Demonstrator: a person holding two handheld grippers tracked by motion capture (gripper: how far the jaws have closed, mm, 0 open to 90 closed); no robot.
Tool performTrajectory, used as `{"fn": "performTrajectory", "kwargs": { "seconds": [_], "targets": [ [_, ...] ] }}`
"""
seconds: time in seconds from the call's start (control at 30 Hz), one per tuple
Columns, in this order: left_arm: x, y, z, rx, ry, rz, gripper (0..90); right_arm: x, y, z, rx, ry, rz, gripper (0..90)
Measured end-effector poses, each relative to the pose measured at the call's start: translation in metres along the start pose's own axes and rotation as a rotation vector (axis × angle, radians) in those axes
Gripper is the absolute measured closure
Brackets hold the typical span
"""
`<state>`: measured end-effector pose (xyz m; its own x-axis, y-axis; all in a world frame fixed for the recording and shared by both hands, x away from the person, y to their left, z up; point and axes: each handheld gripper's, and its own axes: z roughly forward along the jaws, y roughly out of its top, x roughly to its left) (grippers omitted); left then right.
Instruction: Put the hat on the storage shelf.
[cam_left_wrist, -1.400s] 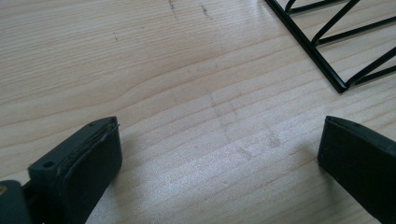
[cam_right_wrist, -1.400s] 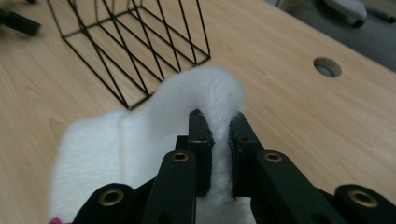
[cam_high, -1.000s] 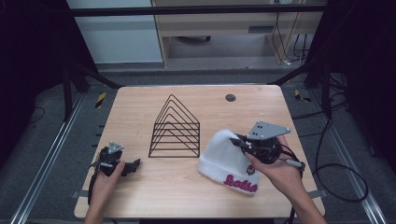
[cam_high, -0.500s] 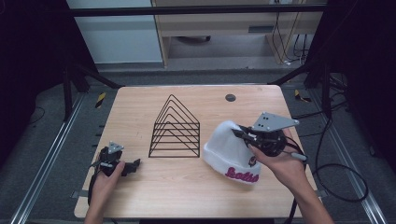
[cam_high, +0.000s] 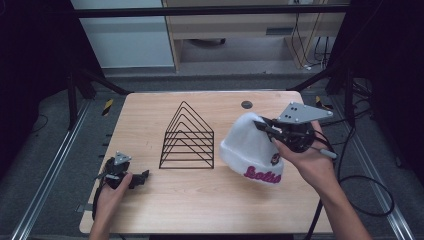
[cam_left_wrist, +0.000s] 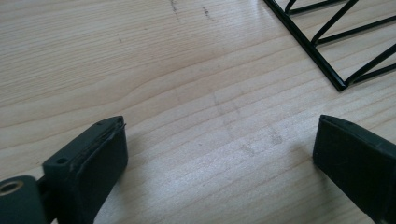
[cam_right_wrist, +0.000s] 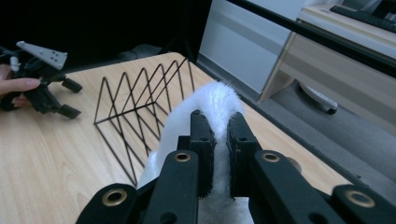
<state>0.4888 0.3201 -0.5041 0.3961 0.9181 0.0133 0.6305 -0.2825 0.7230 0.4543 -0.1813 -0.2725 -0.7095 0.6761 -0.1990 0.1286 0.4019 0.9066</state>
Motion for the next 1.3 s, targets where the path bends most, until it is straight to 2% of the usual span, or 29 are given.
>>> {"fn": "performTrajectory", "kwargs": {
  "seconds": [0.07, 0.13, 0.27, 0.33, 0.37, 0.4, 0.5, 0.63, 0.67, 0.73, 0.83, 1.0, 1.3],
  "targets": [
    [0.001, 0.001, -0.003, -0.011, 0.0, -0.003, 2.9, -0.002, 0.001, -0.001, -0.003, -0.005, 0.003, 83.9],
    [0.002, 0.006, -0.009, -0.042, -0.005, -0.007, 2.9, -0.009, 0.006, -0.002, -0.011, -0.018, 0.01, 83.9],
    [0.0, 0.021, -0.028, -0.099, -0.023, 0.0, 3.0, -0.016, 0.011, -0.004, -0.015, -0.038, 0.009, 83.9],
    [-0.002, 0.03, -0.039, -0.129, -0.034, 0.02, 3.1, -0.021, 0.016, -0.005, -0.021, -0.05, 0.008, 83.9],
    [-0.004, 0.04, -0.049, -0.148, -0.041, 0.039, 3.2, -0.025, 0.022, -0.005, -0.023, -0.061, 0.004, 83.9],
    [-0.004, 0.04, -0.049, -0.148, -0.041, 0.039, 3.2, -0.025, 0.022, -0.005, -0.023, -0.061, 0.004, 83.9],
    [-0.007, 0.059, -0.067, -0.176, -0.048, 0.081, 3.2, -0.029, 0.031, -0.005, -0.034, -0.071, 0.002, 83.9],
    [-0.016, 0.087, -0.091, -0.219, -0.092, 0.14, 3.2, -0.033, 0.046, 0.0, -0.051, -0.075, -0.012, 83.9],
    [-0.016, 0.087, -0.091, -0.219, -0.092, 0.14, 3.2, -0.033, 0.046, 0.0, -0.051, -0.075, -0.012, 83.9],
    [-0.019, 0.096, -0.097, -0.232, -0.129, 0.152, 3.2, -0.033, 0.052, 0.002, -0.059, -0.076, -0.016, 83.9],
    [-0.025, 0.11, -0.104, -0.254, -0.161, 0.165, 3.5, -0.032, 0.064, 0.007, -0.079, -0.075, -0.02, 83.9],
    [-0.031, 0.123, -0.111, -0.275, -0.194, 0.177, 3.9, -0.027, 0.078, 0.013, -0.097, -0.07, -0.036, 83.9],
    [-0.043, 0.138, -0.115, -0.293, -0.236, 0.196, 4.7, -0.02, 0.1, 0.023, -0.123, -0.067, -0.063, 83.9]
  ]
}}
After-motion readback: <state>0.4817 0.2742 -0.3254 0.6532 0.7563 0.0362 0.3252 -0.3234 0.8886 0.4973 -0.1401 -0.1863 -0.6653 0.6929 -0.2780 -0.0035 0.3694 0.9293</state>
